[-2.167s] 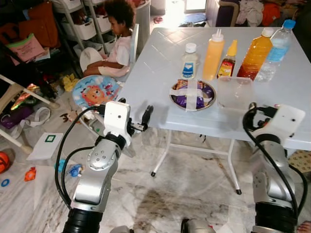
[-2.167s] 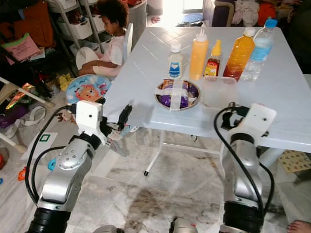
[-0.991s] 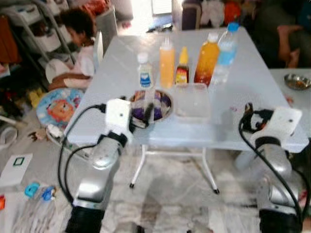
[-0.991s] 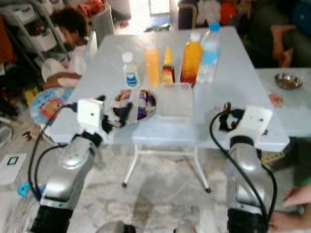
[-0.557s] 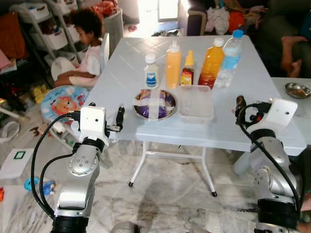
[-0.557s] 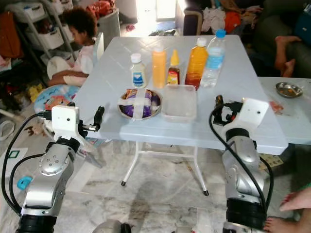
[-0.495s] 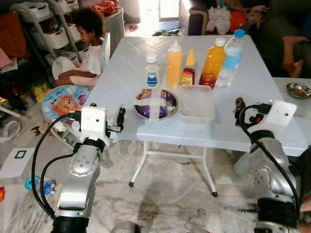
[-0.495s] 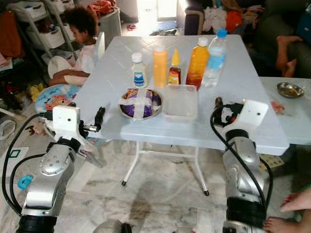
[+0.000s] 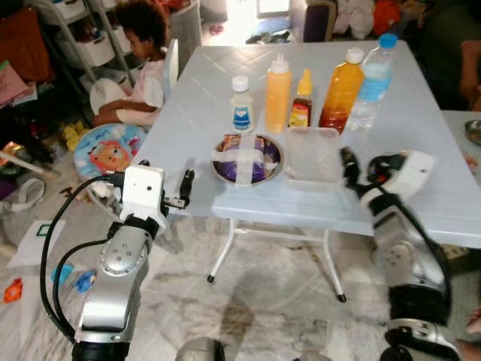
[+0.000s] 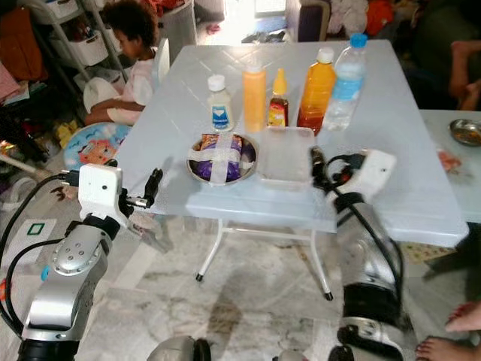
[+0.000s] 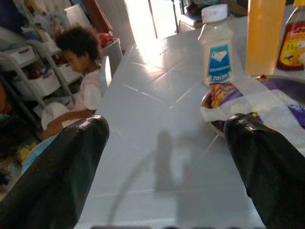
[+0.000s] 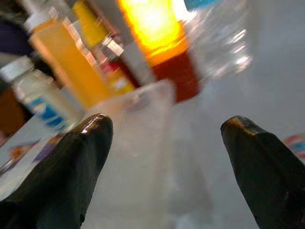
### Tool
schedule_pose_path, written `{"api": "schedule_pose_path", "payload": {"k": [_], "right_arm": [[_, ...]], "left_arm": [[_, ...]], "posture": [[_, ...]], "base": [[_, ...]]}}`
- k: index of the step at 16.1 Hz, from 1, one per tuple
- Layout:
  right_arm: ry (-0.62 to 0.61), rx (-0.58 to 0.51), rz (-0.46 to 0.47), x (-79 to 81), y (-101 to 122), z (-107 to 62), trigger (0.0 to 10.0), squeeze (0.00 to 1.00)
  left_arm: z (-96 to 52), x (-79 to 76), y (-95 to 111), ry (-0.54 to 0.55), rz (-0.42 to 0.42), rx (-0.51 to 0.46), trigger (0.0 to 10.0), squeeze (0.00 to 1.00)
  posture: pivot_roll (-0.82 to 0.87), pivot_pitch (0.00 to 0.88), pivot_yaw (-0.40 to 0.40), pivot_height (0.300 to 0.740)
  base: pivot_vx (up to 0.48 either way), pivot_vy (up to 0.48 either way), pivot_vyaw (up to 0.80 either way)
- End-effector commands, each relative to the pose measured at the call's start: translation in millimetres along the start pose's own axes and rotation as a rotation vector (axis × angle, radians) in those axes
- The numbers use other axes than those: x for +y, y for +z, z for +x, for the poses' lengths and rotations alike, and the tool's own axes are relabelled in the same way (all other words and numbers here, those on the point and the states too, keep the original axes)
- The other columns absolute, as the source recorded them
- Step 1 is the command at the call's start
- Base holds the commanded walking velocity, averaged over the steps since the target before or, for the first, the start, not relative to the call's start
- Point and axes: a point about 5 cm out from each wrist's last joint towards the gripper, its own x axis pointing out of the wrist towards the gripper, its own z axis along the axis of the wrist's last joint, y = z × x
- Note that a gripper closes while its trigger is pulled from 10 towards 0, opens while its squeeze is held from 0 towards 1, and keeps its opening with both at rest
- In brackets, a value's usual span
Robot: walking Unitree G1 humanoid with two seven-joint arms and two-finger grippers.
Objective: Restocking fridge
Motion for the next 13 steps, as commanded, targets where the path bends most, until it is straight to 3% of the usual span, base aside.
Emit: {"api": "schedule_pose_path", "payload": {"k": [1, 5, 6, 7, 10, 11, 12, 13], "right_arm": [[0.057, 0.005, 0.021, 9.2, -1.8, 6.0, 10.0, 0.0], [0.109, 0.034, 0.15, 15.2, -8.1, 15.6, 10.0, 0.0], [0.112, 0.041, 0.176, 14.6, -10.5, 15.7, 7.0, 0.0], [0.109, 0.047, 0.196, 12.9, -14.4, 14.1, 0.0, 0.0], [0.094, 0.062, 0.22, 10.8, -20.2, 10.4, 0.2, 0.0], [0.095, 0.064, 0.225, 11.4, -20.7, 9.5, 5.8, 0.0], [0.097, 0.068, 0.239, 12.4, -22.9, 7.9, 9.5, 0.0], [0.092, 0.084, 0.263, 12.2, -28.5, 6.7, 10.0, 0.0]], "left_arm": [[-1.0, 5.5, 5.9, 0.006, 0.018, -0.012, 10.0, 0.0], [-1.9, 5.5, 7.3, -0.01, 0.033, -0.007, 10.0, 0.0], [-1.7, 6.0, 8.2, -0.01, 0.034, -0.007, 10.0, 0.0], [-1.6, 6.5, 8.8, -0.01, 0.036, -0.007, 10.0, 0.0], [-1.5, 4.6, 9.3, -0.018, 0.032, -0.006, 10.0, 0.0], [-1.4, 4.2, 9.4, -0.02, 0.032, -0.007, 10.0, 0.0], [-1.1, 3.5, 9.7, -0.024, 0.031, -0.008, 10.0, 0.0], [-0.2, 2.5, 9.5, -0.029, 0.029, -0.007, 10.0, 0.0]], "posture": [[0.1, 0.046, 0.122, 0.74], [0.12, 0.048, 0.126, 0.74], [0.12, 0.048, 0.127, 0.74], [0.12, 0.048, 0.124, 0.74], [0.12, 0.047, 0.123, 0.74], [0.11, 0.047, 0.124, 0.74], [0.11, 0.047, 0.125, 0.74], [0.11, 0.047, 0.127, 0.74]], "base": [[0.0, 0.0, 0.0], [0.0, 0.0, 0.0], [0.0, 0.0, 0.0], [0.0, 0.0, 0.0], [0.0, 0.0, 0.0], [0.0, 0.0, 0.0], [0.0, 0.0, 0.0], [0.0, 0.0, 0.0]]}}
